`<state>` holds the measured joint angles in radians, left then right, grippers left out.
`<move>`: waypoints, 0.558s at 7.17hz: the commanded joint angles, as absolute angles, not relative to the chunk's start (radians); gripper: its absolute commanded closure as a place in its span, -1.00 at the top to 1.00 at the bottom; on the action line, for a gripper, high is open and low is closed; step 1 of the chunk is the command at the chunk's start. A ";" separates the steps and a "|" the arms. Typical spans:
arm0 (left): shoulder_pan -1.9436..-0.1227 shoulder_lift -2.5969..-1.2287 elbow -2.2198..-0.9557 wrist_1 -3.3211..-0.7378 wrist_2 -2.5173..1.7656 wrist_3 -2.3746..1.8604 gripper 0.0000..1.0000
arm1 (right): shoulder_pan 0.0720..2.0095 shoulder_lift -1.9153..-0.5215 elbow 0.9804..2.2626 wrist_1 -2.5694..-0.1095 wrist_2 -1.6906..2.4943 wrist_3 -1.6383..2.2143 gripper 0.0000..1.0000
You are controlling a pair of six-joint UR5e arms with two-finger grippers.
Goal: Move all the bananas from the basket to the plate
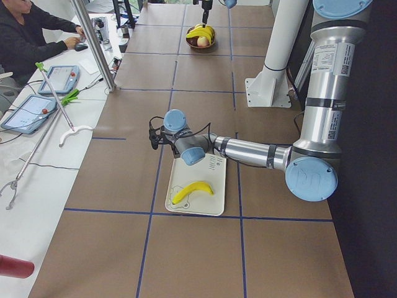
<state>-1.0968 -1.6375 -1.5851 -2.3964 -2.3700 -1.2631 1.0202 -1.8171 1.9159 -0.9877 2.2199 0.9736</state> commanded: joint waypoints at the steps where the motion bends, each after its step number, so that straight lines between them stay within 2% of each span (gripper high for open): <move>1: -1.092 -1.638 -1.583 -2.398 -2.370 -1.262 0.99 | 1.019 -1.809 1.904 -0.988 2.220 0.971 0.36; 4: -1.092 -1.637 -1.583 -2.398 -2.370 -1.262 0.99 | 1.019 -1.809 1.893 -0.986 2.220 0.971 0.33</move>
<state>-1.0923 -1.6370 -1.5831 -2.3976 -2.3700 -1.2625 1.0182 -1.8088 1.8966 -0.9866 2.2207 0.9711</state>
